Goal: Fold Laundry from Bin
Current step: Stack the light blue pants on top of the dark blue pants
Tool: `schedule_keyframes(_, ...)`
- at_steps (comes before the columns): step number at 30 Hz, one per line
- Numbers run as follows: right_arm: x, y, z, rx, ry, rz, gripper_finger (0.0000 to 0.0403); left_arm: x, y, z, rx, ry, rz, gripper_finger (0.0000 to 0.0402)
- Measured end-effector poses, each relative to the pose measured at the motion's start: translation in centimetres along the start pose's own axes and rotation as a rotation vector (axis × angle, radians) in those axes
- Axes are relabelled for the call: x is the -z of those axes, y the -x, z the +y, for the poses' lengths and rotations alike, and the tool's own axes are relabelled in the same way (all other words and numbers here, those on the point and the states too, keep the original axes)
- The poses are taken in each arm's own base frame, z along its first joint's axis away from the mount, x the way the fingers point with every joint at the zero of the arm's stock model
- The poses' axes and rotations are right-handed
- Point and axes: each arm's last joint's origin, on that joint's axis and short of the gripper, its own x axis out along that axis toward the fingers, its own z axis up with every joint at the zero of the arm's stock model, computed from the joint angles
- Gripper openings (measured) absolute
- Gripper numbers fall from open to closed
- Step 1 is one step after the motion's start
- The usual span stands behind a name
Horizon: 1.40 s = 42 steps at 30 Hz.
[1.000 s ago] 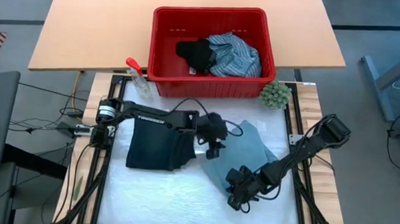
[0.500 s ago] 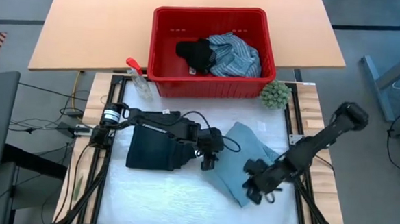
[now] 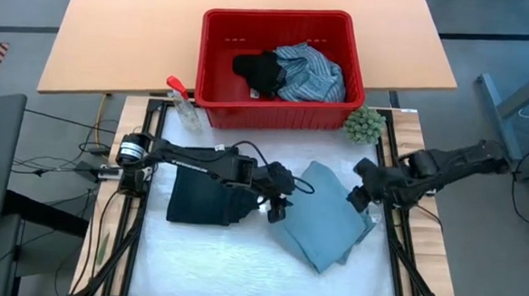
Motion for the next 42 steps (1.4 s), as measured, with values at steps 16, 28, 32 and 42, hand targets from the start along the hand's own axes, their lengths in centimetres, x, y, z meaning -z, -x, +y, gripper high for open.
schedule_keyframes(16, -3.9, -7.8, -4.5, 0.115, 0.091, 0.282, 0.0395, 1.8, 1.0, -3.4, -0.141, 0.031, 0.073, 0.0153)
schedule_keyframes(28, -1.7, -13.1, -6.6, 0.126, 0.036, 0.312, 0.035, 4.3, 4.5, -5.9, -0.271, 0.01, 0.271, 0.0153)
schedule_keyframes(32, -0.2, -13.7, -6.3, 0.128, 0.018, 0.336, 0.0248, 4.7, 7.2, -6.5, -0.357, 0.01, 0.29, 0.0153)
schedule_keyframes(42, 0.4, -12.6, -3.7, -0.03, -0.065, 0.278, 0.0067, 8.9, 14.4, -3.3, -0.373, 0.18, 0.159, 0.0153)
